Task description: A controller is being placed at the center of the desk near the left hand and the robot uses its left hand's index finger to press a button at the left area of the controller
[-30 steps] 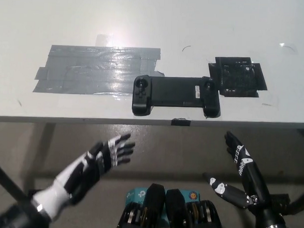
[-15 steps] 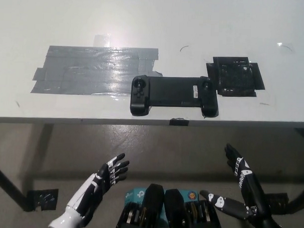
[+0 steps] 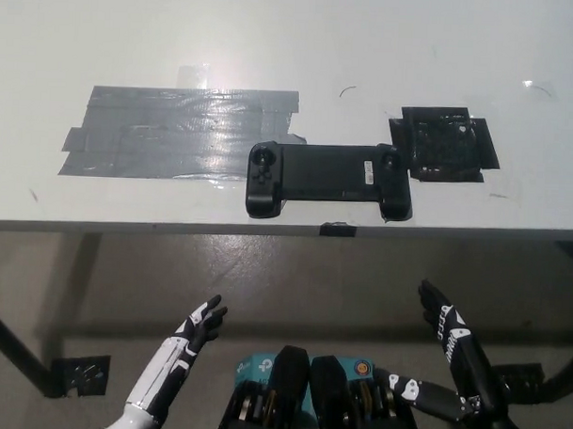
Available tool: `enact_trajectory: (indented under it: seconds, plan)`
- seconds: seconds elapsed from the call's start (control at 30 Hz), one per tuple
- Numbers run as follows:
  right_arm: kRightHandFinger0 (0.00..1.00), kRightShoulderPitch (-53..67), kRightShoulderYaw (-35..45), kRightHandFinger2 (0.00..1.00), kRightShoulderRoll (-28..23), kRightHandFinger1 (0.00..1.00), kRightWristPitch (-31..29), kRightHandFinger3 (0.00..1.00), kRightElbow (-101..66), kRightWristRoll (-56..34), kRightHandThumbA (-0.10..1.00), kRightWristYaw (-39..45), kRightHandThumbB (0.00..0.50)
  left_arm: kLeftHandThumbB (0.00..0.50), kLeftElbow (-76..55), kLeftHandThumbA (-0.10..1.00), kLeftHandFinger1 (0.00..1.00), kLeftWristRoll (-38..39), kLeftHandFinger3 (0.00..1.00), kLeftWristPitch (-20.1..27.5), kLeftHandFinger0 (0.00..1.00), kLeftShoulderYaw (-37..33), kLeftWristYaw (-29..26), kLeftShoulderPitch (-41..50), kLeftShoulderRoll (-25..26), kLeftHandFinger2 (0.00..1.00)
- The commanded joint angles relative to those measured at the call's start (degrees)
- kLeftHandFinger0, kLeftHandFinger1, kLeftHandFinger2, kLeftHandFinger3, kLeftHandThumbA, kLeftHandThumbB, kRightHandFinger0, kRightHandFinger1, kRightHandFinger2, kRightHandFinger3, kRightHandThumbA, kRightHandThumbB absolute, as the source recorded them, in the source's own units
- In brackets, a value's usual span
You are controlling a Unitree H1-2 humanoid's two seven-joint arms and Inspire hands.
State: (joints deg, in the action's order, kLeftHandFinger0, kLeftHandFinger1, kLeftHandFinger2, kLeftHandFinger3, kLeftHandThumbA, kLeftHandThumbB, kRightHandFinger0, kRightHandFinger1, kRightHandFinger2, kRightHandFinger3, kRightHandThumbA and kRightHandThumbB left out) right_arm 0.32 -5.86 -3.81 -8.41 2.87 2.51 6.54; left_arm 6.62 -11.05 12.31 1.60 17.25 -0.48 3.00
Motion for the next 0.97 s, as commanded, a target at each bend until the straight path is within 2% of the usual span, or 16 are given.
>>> enact_trajectory:
  seconds: [0.0, 0.33, 0.4, 0.47, 0.93]
  plan:
    - [1.00, -1.23, -0.65, 1.00, 0.55, 1.00, -5.81, 1.00, -1.81, -2.52, 0.98, 1.55, 0.255, 0.310, -0.66, 1.00, 1.00, -7.38, 1.00, 14.62, 1.00, -2.23, -12.51, -0.54, 0.64, 1.00]
    - [1.00, -1.67, -0.30, 1.00, 0.52, 1.00, -6.18, 1.00, -1.25, -3.59, 0.95, 2.09, 0.254, 0.289, -0.18, 1.00, 1.00, -6.46, 1.00, 14.62, 1.00, -5.55, -16.82, -1.51, 3.18, 1.00]
    - [1.00, -1.32, -0.33, 1.00, 0.69, 1.00, -5.25, 1.00, -1.84, -2.93, 0.98, 1.65, 0.276, 0.283, -0.29, 1.00, 1.00, -6.77, 1.00, 14.62, 1.00, -6.44, -17.77, -1.28, 3.89, 1.00]
    - [1.00, -1.27, -0.30, 1.00, 0.69, 1.00, -5.05, 1.00, -2.02, -2.97, 0.98, 1.62, 0.276, 0.280, -0.17, 1.00, 1.00, -6.59, 1.00, 14.62, 1.00, -7.13, -18.52, -1.33, 4.27, 1.00]
    - [1.00, -1.77, -0.22, 1.00, 0.45, 1.00, -5.48, 1.00, -1.54, -3.57, 0.98, 2.16, 0.281, 0.298, 0.25, 1.00, 1.00, -6.08, 1.00, 14.62, 1.00, -9.24, -20.81, -1.73, 5.57, 1.00]
